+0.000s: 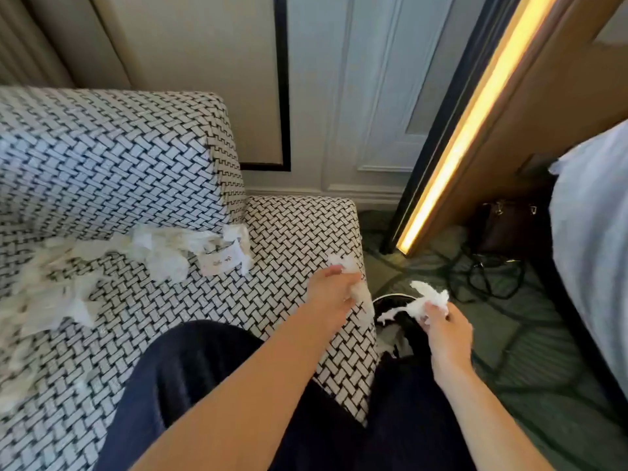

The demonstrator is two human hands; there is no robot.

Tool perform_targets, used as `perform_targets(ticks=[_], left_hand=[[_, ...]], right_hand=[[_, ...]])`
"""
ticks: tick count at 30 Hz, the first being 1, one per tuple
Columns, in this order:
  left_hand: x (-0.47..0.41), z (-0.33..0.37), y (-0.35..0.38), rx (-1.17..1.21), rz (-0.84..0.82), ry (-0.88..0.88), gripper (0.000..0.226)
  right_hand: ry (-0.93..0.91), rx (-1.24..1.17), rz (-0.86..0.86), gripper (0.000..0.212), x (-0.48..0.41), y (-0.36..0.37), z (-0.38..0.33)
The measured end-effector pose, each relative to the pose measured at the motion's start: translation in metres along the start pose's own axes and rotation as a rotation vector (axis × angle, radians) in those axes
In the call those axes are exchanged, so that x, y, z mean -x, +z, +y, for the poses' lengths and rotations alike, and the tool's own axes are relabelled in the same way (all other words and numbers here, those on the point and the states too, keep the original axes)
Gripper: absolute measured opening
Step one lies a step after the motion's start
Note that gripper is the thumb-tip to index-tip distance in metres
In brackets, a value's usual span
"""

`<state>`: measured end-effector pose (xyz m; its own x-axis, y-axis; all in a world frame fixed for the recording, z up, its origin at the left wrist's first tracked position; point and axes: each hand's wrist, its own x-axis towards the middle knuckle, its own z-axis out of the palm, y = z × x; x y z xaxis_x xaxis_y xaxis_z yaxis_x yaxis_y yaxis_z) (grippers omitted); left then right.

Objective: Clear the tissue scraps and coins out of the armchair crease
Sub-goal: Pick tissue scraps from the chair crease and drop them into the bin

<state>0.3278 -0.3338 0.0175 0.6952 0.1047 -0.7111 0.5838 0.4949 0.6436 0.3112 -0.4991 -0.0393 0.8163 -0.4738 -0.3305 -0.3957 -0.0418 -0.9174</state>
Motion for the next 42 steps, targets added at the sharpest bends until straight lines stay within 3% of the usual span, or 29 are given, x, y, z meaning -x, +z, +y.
perform_targets(ticks=[8,14,18,21,22,24,30,35,42], left_hand=[[-0.029,-0.044,0.044,0.085,0.016,-0.048,0.035],[-0.031,-0.052,0.054,-0.106,-0.145,-0.109,0.056],[-0.030,-0.053,0.056,-0.153,-0.188,-0.146,0.016],[-0.025,-0.051,0.054,-0.184,-0.213,-0.143,0.017],[-0.025,-0.051,0.052,-0.209,-0.212,-0.131,0.031],[-0.026,-0.051,0.048,-0.266,-0.226,-0.097,0.044],[-0.016,-0.038,0.034,-0.290,-0.247,-0.022,0.042],[-0.006,-0.023,0.017,-0.261,-0.221,-0.034,0.039],[0.029,0.016,-0.019,-0.221,-0.214,0.067,0.034]], right_hand=[[0.120,-0.243,0.152,0.019,-0.016,-0.010,0.028],[0.161,-0.321,0.080,0.019,-0.025,-0.006,0.034],[0.191,-0.335,0.059,0.023,-0.029,-0.005,0.034],[0.217,-0.356,0.048,0.023,-0.031,-0.006,0.032],[0.225,-0.365,0.030,0.024,-0.032,-0.006,0.032],[0.241,-0.351,-0.034,0.029,-0.032,-0.006,0.030],[0.337,-0.305,-0.225,0.055,-0.031,-0.012,0.028],[0.291,-0.307,-0.232,0.051,-0.018,-0.016,0.018],[0.147,-0.084,-0.296,0.034,0.016,0.000,-0.017]])
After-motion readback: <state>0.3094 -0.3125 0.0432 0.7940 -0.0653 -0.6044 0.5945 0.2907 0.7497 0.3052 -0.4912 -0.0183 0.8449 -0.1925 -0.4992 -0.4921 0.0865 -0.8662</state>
